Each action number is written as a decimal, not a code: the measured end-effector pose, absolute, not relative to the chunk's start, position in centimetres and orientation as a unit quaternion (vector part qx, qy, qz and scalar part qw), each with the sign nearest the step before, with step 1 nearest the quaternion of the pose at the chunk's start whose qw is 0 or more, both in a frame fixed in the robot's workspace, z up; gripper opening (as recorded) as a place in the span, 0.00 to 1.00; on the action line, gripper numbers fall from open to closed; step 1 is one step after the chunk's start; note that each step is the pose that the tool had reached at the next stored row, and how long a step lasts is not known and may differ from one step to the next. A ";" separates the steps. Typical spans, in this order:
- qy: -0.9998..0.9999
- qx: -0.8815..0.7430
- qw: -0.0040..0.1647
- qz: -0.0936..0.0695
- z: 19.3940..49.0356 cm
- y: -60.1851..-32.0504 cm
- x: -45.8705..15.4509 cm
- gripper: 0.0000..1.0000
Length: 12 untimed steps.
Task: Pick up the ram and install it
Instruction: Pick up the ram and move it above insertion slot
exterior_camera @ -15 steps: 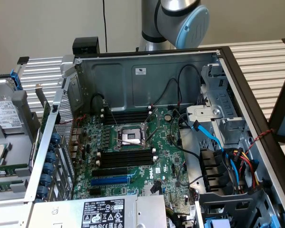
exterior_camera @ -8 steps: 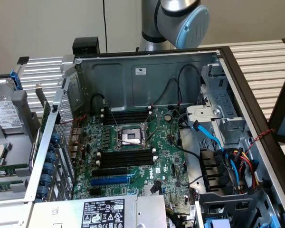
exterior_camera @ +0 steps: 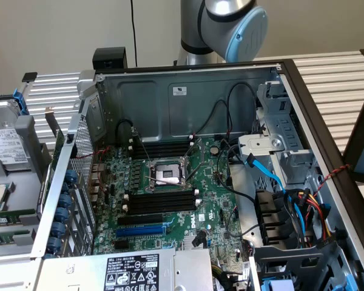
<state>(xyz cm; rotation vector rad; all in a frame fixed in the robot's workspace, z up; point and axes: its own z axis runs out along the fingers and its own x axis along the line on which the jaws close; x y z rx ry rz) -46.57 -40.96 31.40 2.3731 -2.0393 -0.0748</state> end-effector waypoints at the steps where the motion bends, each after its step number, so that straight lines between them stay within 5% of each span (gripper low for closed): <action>1: -0.651 0.758 0.006 -0.024 31.3 -41.0 -46.6 0.27; 12: -0.649 0.760 0.006 -0.024 29.3 -41.2 -46.6 0.27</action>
